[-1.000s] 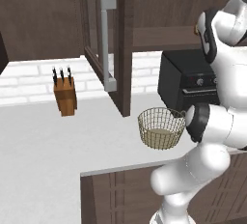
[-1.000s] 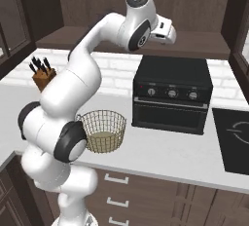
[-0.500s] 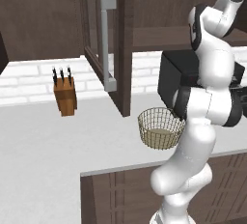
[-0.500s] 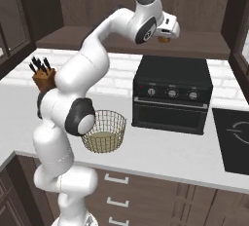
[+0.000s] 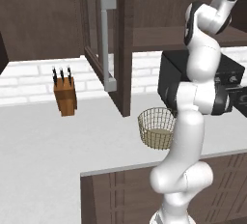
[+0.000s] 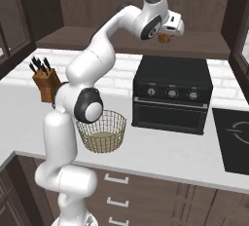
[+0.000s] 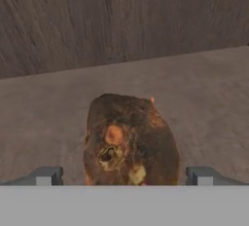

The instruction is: Open the cabinet, pick up the bread from the cabinet and place it in the basket. Then move the basket to the dining counter.

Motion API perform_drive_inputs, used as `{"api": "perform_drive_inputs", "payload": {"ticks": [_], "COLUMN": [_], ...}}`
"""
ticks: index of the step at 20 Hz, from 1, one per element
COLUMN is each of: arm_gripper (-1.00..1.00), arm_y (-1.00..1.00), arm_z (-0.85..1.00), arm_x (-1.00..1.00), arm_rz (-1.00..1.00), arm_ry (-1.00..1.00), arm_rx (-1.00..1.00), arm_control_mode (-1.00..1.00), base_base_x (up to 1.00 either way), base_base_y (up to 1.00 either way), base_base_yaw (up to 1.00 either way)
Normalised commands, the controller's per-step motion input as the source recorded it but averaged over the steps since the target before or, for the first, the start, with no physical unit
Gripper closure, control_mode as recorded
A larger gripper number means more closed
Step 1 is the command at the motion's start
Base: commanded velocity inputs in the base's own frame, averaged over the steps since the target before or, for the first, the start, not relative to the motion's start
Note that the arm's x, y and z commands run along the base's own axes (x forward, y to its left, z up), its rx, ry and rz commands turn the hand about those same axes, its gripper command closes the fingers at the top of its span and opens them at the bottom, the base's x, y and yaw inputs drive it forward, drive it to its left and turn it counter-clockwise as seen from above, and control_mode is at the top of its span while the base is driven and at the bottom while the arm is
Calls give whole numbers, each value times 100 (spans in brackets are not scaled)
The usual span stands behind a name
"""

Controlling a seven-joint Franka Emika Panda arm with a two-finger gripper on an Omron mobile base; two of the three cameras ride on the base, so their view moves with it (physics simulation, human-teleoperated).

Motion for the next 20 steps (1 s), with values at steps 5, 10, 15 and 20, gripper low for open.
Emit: {"api": "perform_drive_inputs", "payload": {"ticks": [5, 10, 15, 20], "arm_gripper": [-100, -100, -100, -100], "arm_y": [0, -9, -1, 0], "arm_z": [-4, -45, -43, -19], "arm_x": [8, 0, 0, 0], "arm_rz": [0, 0, 0, 0], "arm_ry": [0, 0, 0, 0], "arm_rx": [0, -7, -4, 0], "arm_control_mode": [-100, -100, -100, -100], "base_base_x": [0, 0, 0, 0], "base_base_y": [0, 0, 0, 0], "base_base_yaw": [0, 0, 0, 0]}}
